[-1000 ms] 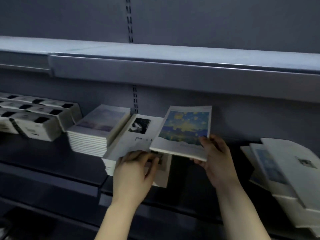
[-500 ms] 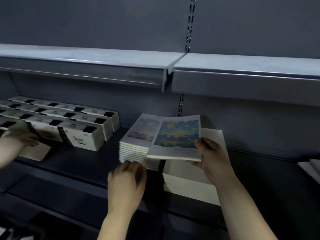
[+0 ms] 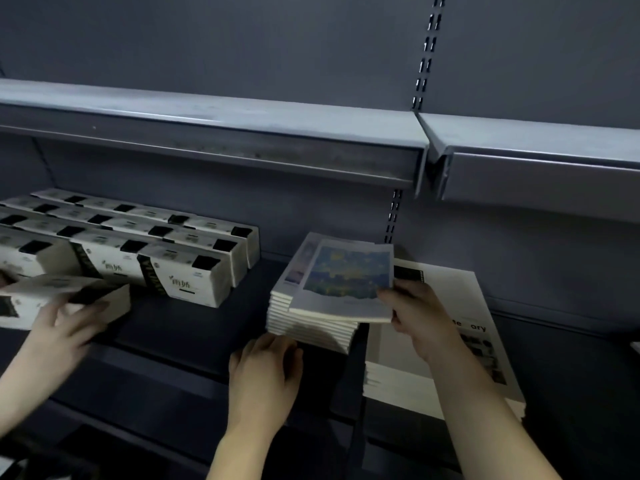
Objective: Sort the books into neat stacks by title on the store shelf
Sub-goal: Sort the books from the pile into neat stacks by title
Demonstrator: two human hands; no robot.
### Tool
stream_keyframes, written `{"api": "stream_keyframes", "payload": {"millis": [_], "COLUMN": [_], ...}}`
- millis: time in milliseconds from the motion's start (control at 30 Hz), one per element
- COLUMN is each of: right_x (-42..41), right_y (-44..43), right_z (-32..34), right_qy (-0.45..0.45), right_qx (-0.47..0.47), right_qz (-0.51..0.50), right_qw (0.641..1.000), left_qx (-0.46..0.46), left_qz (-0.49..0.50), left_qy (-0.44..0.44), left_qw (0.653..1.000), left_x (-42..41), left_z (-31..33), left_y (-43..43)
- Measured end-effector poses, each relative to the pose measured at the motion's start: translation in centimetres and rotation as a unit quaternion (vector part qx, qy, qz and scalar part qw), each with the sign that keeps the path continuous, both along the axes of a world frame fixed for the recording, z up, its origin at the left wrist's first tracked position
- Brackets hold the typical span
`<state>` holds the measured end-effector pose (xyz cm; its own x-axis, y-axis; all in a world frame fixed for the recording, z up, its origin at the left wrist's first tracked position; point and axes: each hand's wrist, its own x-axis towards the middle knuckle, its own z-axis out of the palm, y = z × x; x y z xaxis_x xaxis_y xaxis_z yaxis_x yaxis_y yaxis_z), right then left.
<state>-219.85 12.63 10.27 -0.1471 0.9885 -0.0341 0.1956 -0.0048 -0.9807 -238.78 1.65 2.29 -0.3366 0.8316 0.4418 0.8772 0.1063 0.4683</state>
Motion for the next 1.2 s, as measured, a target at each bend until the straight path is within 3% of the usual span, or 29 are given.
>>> {"api": "stream_keyframes", "payload": {"millis": [300,600,1000,1200], "right_x": [-1.5,-3.2,-3.3,-3.7], "right_y": [2.1,3.0,2.7,2.3], "right_z": [-1.5,-2.0,-2.3,-2.2], "right_qy": [-0.057,-0.085,-0.034,-0.061], "right_qx": [0.074,0.092,0.087,0.117], "right_qz": [-0.051,-0.069,-0.073,-0.085], "right_qw": [0.994,0.990,0.993,0.988], "left_qx": [-0.020,-0.016,0.000,-0.003], "left_qz": [-0.037,-0.033,-0.036,-0.033], "left_qy": [0.012,0.031,0.056,0.058], "left_qw": [0.999,0.999,0.998,0.998], "left_x": [-0.5,-1.0,-1.0,-1.0], "left_z": [-0.3,-0.9,-1.8,-1.8], "left_y": [0.6,1.1,1.6,1.6]}}
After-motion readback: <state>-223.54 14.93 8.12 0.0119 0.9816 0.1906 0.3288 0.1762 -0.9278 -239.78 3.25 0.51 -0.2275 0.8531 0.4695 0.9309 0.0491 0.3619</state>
